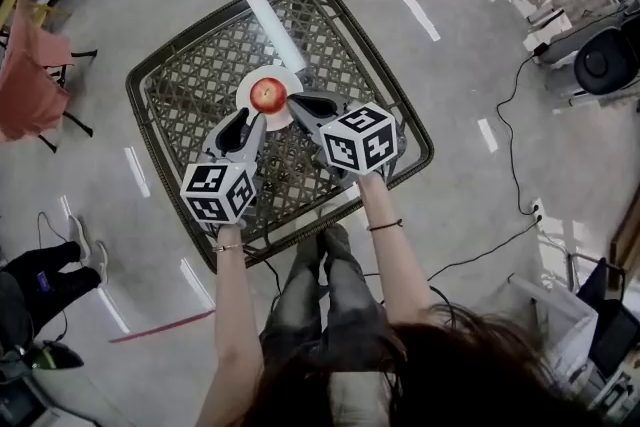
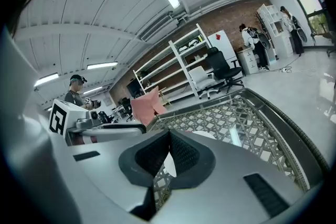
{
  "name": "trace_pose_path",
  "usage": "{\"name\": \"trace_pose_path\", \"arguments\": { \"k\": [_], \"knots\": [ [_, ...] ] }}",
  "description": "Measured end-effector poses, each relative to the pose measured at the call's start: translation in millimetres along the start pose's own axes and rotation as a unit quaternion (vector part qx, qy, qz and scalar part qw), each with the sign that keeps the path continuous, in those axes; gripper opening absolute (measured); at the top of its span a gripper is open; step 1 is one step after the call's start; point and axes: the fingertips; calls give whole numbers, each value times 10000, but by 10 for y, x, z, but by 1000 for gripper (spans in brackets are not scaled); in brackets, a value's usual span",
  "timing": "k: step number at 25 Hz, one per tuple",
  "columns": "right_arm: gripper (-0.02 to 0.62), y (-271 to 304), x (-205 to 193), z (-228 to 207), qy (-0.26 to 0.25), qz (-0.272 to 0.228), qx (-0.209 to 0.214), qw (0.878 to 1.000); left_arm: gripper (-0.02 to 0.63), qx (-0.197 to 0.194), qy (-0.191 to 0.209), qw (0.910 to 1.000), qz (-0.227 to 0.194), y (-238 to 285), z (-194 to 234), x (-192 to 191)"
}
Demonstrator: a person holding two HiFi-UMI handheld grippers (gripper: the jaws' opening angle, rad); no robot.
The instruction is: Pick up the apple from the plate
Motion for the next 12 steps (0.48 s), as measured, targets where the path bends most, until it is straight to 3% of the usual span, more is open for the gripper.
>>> {"name": "trace_pose_path", "arguments": {
  "k": [6, 12],
  "knots": [
    [9, 64, -127, -79, 16, 107, -34, 9999, 123, -29, 88, 9999, 110, 88, 76, -86],
    [9, 105, -279, -275, -52, 144, -36, 9999, 186, 9, 219, 9996, 156, 266, 169, -270]
  ]
}}
Point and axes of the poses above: the fingertips, and each gripper's own axes: y forward along the fingers, z to its left, x out of its top, and after that the axes turned 12 degrees about -z, right-handed
